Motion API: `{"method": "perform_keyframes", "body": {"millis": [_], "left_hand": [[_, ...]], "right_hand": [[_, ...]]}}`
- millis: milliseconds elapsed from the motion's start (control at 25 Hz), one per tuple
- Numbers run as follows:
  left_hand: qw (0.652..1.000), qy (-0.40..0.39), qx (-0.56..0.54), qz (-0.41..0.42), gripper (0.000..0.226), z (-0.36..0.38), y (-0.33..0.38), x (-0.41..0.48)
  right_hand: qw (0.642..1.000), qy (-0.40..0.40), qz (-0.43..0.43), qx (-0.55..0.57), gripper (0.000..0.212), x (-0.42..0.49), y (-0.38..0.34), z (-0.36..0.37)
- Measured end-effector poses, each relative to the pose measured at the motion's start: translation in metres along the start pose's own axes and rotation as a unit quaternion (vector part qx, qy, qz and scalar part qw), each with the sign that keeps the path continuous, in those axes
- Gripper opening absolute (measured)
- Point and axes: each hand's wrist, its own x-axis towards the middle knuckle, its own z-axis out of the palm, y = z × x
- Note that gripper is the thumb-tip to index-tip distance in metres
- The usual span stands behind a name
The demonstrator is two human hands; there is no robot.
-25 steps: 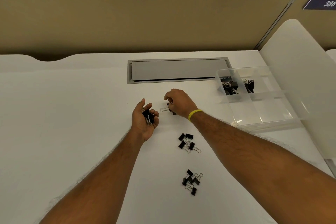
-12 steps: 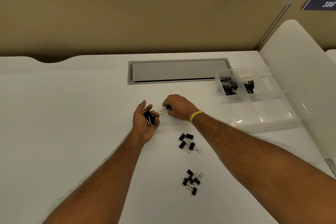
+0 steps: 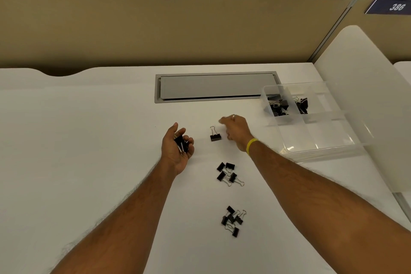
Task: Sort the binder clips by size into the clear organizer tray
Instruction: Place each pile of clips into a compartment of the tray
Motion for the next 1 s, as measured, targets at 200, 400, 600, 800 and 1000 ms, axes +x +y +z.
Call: {"method": "perform_keyframes", "body": {"millis": [200,400,600,800,1000], "left_hand": [[1.0,0.004,0.008,0.004,0.029,0.003,-0.005,0.0],[1.0,0.007,0.019,0.011,0.027,0.0,-0.005,-0.003],[0.999,-0.006,0.007,0.031,0.025,0.006,-0.009,-0.007],[0.998,-0.052,0.007,0.021,0.026,0.032,-0.027,-0.014],[0.995,-0.098,-0.008,0.004,0.029,0.08,-0.058,-0.036]], "right_hand": [[0.92,0.01,-0.085,-0.382,0.068,-0.011,0.015,0.016],[0.907,0.034,-0.083,-0.412,0.046,-0.015,0.018,0.024],[0.99,-0.037,-0.065,-0.121,0.029,-0.03,0.014,0.017],[0.992,-0.059,-0.112,0.025,0.02,-0.064,0.011,0.012],[0.986,0.051,-0.141,0.079,0.011,-0.087,0.011,-0.005]]}}
